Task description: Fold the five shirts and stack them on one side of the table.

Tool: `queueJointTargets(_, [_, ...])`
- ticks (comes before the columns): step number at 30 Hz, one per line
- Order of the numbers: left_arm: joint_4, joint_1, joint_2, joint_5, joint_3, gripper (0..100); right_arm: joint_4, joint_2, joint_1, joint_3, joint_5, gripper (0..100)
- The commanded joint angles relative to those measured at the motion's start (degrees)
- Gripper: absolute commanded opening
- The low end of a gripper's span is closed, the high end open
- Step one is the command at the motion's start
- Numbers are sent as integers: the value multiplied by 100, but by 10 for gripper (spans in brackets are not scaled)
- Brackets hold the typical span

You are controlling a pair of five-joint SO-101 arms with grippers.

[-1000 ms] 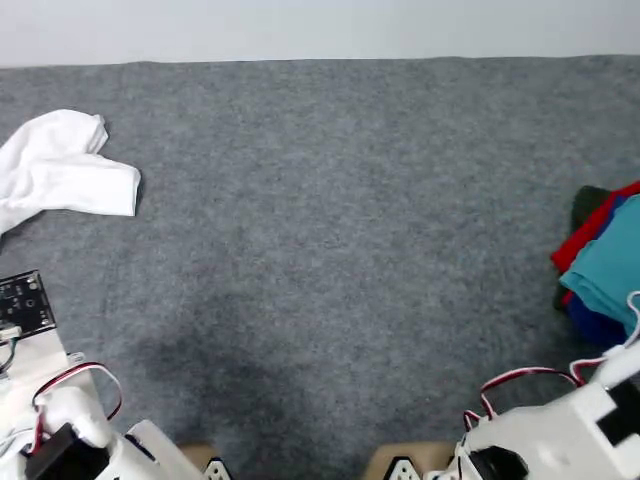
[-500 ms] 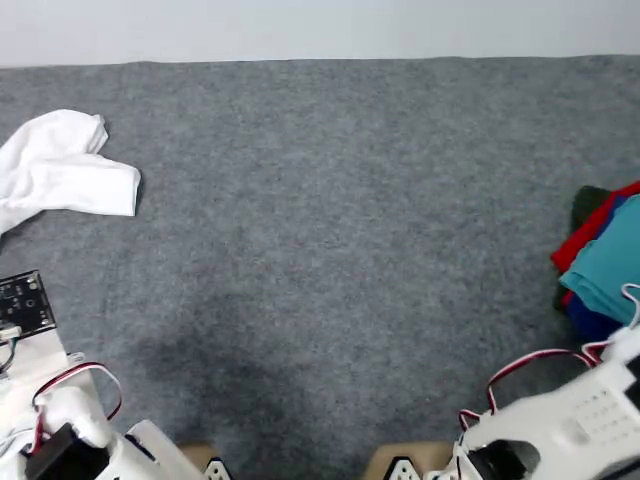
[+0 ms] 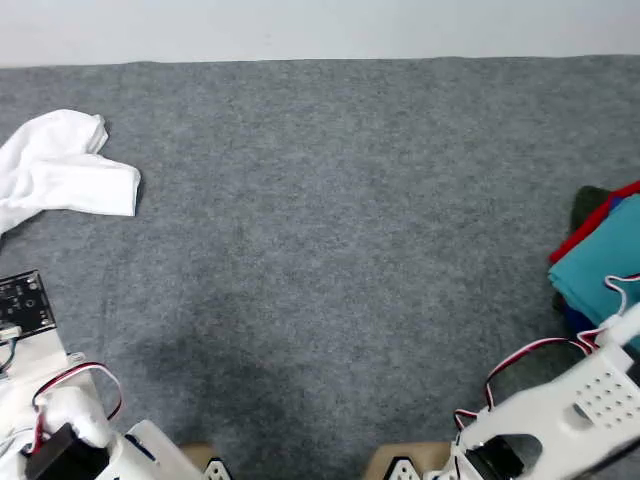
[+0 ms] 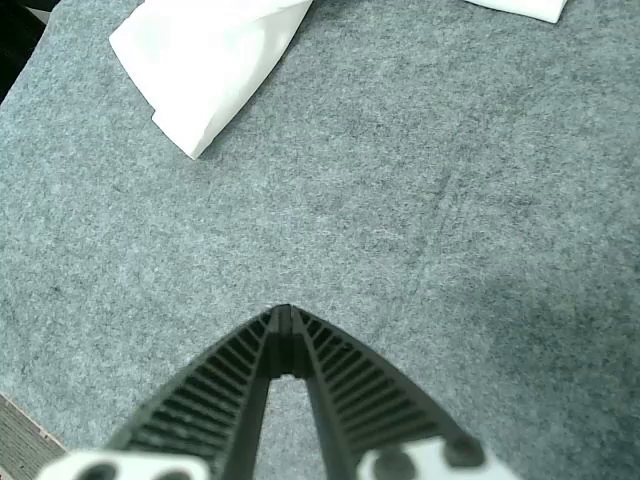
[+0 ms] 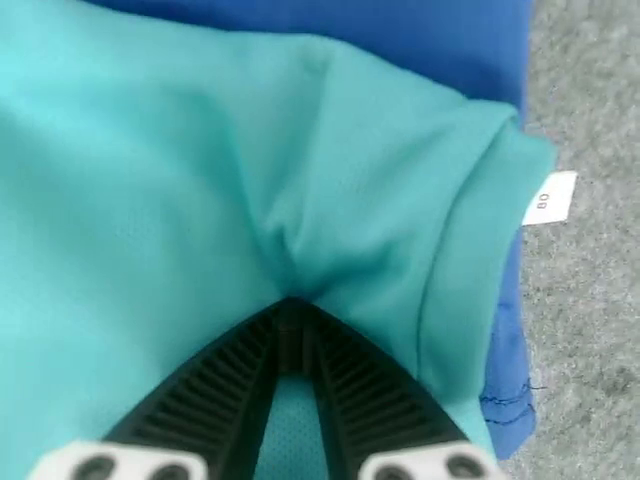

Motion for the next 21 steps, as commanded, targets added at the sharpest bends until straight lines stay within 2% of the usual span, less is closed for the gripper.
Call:
queueJointTargets(1, [-9,-18,-26,44,-31,4,84,-295,-57,-97,53,10])
queueJointTargets(12, [-9,-18,-26,44,-31,4,75,-857,189,-1125,53,14])
queueJointTargets(18, [-9,-18,-26,44,-31,4,-734,-462,488,-1204,70,14])
queueJointTargets(21, [-9,-18,-26,44,-31,4,-804,-127,576,-1204,308,12])
